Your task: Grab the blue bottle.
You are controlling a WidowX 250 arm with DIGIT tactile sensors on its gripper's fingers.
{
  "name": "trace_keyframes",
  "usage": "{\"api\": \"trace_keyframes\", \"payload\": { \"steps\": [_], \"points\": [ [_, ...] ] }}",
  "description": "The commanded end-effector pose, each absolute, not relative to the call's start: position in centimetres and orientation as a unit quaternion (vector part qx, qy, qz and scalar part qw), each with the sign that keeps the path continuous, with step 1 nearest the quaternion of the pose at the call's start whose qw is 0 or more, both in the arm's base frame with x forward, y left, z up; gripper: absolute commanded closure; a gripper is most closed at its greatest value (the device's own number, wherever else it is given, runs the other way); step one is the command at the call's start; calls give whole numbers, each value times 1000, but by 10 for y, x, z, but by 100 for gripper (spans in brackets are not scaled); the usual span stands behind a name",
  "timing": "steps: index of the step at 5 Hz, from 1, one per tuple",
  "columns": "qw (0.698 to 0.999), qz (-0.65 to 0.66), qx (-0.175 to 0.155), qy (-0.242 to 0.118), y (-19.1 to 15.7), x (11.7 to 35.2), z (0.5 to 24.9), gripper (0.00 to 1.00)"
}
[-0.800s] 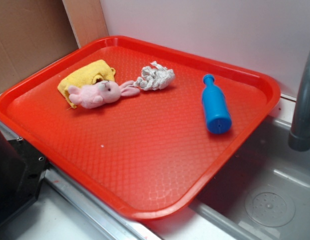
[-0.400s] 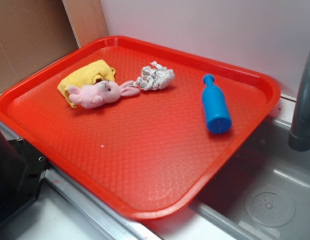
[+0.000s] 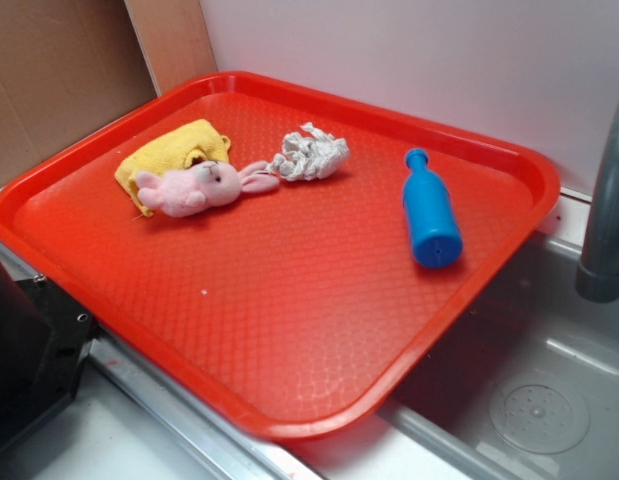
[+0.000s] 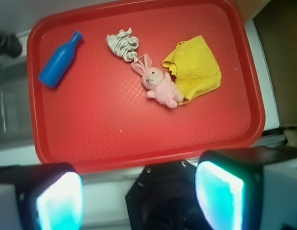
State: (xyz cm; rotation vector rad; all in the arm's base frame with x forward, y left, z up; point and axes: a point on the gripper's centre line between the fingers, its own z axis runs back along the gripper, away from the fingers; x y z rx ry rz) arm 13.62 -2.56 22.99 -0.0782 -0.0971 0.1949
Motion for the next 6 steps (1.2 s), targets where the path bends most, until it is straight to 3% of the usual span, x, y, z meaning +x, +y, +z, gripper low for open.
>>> {"api": "trace_keyframes", "payload": {
  "steps": [1, 3, 6],
  "points": [
    [954, 259, -82, -125, -48, 170, 219, 0],
    [916, 365, -98, -133, -83, 212, 189, 0],
    [910, 388, -59, -134, -123, 268, 111, 0]
  ]
}}
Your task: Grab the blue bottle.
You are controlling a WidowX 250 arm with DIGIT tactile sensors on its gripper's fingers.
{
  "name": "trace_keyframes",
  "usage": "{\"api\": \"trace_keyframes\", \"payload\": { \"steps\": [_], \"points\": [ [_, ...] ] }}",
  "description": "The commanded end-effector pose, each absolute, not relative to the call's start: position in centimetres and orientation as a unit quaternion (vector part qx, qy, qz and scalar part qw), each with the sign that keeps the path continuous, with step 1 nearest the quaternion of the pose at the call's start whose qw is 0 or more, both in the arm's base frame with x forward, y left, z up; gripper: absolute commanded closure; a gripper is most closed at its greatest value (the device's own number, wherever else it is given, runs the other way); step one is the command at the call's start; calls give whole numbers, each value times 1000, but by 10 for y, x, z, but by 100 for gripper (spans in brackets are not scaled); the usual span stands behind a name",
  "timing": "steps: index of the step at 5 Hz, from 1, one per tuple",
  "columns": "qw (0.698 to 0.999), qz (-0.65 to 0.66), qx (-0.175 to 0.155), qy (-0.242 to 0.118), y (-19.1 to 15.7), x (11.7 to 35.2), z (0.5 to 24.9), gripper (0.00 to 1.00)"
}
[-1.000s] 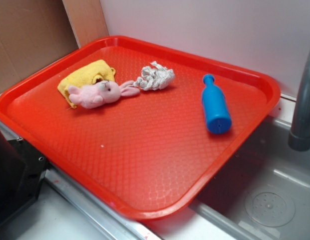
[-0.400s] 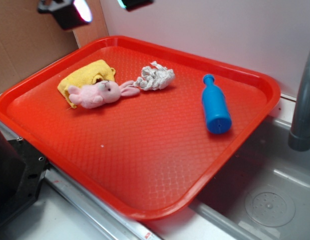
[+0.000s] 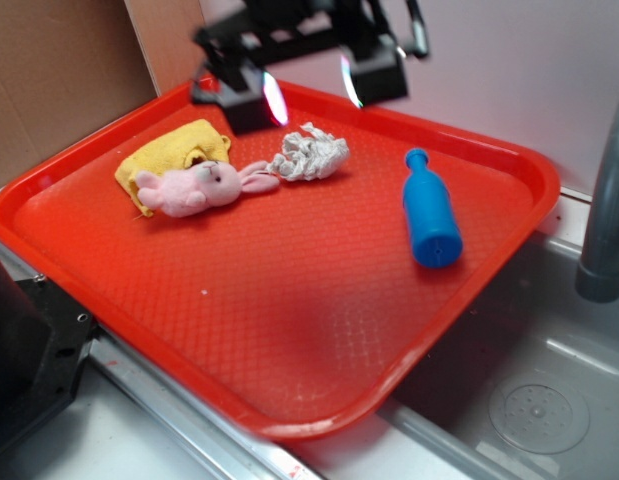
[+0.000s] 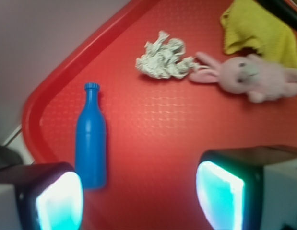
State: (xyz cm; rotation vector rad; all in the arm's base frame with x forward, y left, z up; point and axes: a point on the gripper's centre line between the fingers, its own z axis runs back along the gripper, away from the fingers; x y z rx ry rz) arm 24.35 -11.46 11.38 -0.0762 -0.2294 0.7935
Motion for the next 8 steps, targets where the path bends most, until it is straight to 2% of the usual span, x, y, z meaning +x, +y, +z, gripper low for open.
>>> {"api": "trace_keyframes", "payload": {
  "steps": [1, 3, 4, 5, 6, 7, 8],
  "points": [
    [911, 387, -45, -133, -129, 287, 87, 0],
    [911, 390, -32, -127, -134, 310, 57, 0],
    [908, 402, -21, -119, -133, 311, 49, 0],
    [908, 405, -13, -111, -134, 308, 44, 63],
    [908, 406, -8, -104, -133, 306, 44, 100],
    [926, 365, -10, -97, -132, 304, 56, 100],
    [957, 281, -25, -61, -128, 300, 75, 100]
  ]
}}
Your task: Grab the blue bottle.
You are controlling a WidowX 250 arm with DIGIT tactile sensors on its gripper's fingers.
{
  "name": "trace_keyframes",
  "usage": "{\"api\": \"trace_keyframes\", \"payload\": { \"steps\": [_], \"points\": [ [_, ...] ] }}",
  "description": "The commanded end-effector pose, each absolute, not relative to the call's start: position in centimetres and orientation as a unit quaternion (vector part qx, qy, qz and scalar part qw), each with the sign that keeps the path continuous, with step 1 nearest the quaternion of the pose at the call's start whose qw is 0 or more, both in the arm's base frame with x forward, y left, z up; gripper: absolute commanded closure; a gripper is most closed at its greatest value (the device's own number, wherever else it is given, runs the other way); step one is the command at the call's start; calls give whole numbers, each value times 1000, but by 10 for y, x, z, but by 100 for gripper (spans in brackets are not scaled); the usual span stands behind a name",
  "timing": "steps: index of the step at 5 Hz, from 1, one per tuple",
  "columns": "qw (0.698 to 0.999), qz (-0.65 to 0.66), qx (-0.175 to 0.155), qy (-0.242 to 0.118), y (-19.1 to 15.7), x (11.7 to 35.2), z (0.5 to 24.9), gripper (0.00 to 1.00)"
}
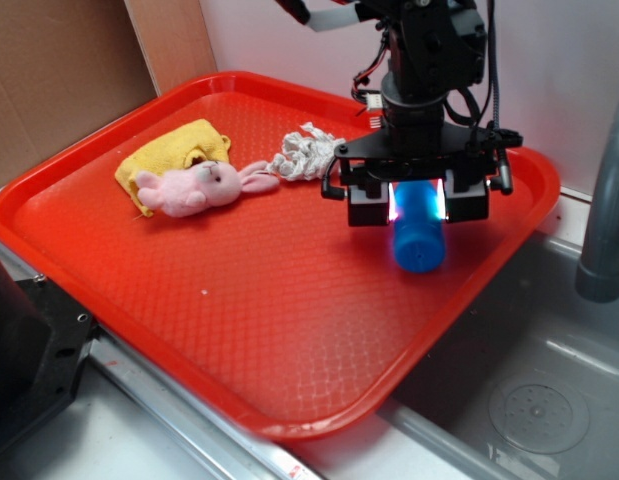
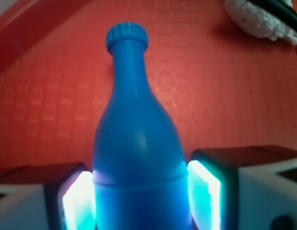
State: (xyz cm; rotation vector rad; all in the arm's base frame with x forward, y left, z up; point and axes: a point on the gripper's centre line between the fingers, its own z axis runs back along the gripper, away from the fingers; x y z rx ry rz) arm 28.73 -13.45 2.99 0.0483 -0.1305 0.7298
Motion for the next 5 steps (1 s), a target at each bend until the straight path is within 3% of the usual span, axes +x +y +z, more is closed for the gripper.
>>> {"api": "trace_keyframes", "payload": {
  "steps": [1, 4, 5],
  "points": [
    [975, 215, -38, -48, -115, 289, 103, 100],
    [994, 78, -67, -49, -62, 241, 191, 100],
    [992, 61, -88, -70, -38, 216, 219, 100]
  ]
}}
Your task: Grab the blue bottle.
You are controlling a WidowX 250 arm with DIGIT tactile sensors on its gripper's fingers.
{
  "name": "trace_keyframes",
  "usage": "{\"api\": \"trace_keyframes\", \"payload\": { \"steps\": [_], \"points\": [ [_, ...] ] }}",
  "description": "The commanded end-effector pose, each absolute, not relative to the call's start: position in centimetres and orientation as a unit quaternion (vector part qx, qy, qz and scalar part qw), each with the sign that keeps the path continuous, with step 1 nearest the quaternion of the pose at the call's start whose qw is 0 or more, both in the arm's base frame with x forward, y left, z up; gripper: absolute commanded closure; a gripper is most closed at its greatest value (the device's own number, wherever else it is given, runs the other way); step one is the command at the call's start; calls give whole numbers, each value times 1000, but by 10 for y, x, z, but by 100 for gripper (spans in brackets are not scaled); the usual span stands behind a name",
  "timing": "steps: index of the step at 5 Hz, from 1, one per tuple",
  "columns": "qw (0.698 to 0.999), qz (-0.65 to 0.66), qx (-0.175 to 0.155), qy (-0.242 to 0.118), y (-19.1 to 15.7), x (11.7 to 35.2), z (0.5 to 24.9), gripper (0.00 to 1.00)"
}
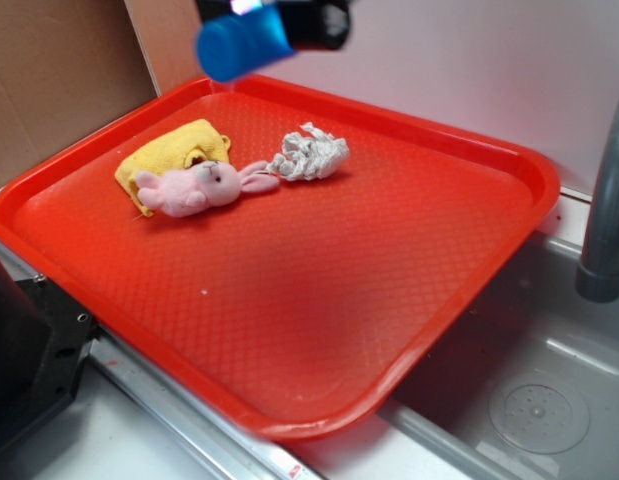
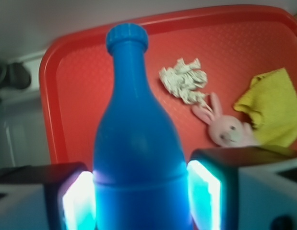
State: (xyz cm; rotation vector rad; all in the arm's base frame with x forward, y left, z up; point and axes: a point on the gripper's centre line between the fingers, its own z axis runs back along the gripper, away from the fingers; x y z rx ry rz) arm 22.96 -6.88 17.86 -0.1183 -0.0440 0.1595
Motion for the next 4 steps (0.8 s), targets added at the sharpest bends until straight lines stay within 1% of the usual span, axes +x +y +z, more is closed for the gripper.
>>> {"api": "trace_keyframes", "payload": {
  "steps": [1, 2, 3, 4],
  "points": [
    [991, 46, -102, -71, -25, 200, 232, 100],
    [990, 44, -111, -72, -17, 185, 235, 100],
    [989, 50, -116, -78, -17, 181, 233, 100],
    [989, 61, -110, -81, -14, 188, 232, 100]
  ]
}}
